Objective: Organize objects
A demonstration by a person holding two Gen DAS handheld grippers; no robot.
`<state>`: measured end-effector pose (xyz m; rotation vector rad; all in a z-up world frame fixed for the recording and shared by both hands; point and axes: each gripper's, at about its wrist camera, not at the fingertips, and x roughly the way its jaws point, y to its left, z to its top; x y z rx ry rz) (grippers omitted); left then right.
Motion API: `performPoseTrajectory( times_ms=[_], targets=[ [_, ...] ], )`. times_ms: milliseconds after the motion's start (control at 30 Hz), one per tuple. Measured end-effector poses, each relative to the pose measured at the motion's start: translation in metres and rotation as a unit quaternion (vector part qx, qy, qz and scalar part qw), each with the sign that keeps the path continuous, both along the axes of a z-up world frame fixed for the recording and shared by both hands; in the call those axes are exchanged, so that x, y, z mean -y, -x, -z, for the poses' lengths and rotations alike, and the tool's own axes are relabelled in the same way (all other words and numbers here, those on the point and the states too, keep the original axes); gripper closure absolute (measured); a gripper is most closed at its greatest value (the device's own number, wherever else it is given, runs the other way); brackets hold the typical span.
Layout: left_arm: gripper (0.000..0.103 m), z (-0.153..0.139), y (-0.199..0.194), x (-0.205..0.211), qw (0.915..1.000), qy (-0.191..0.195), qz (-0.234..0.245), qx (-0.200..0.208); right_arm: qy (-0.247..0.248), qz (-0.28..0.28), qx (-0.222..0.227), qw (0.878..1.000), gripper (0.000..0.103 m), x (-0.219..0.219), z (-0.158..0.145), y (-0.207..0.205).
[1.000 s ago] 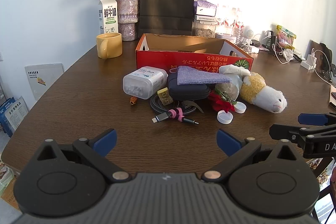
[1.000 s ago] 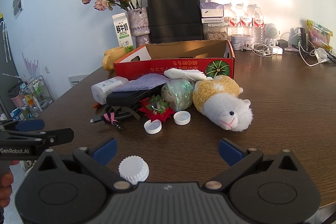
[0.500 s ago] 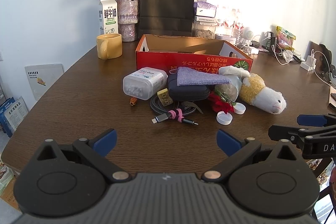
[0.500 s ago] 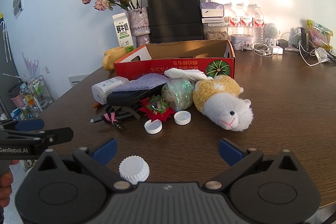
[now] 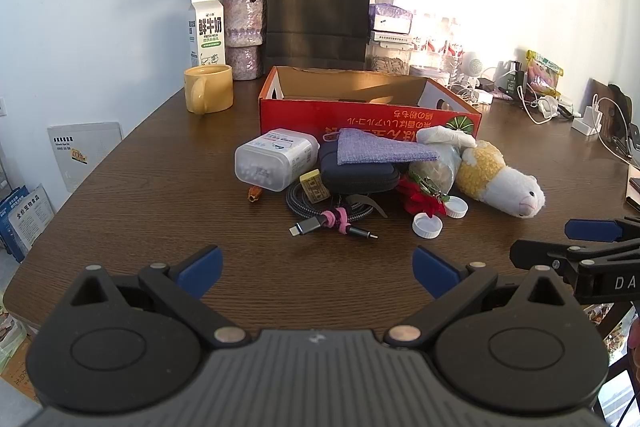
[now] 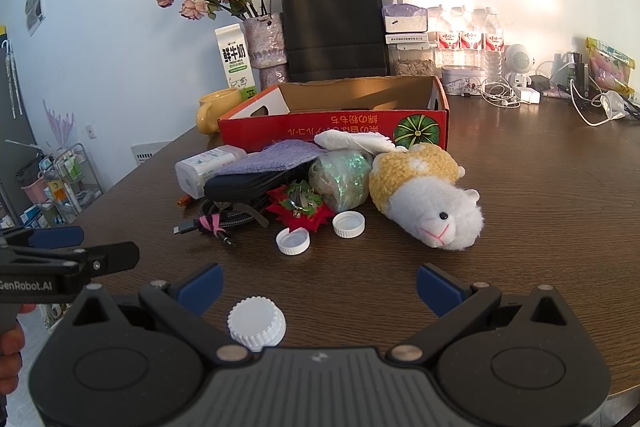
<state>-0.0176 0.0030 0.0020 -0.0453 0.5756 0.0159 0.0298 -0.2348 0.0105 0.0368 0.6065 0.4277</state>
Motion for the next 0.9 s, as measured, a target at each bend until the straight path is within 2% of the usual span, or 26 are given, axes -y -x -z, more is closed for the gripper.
performPoseTrajectory(
  times_ms=[900],
  targets=[
    [0.0, 0.0022, 0.0015, -0.0034, 1.0, 0.003, -0.004, -0.003, 0.003, -0.007, -0.001, 1.0, 0.0, -0.0035, 0.0031, 0.0025]
  ],
)
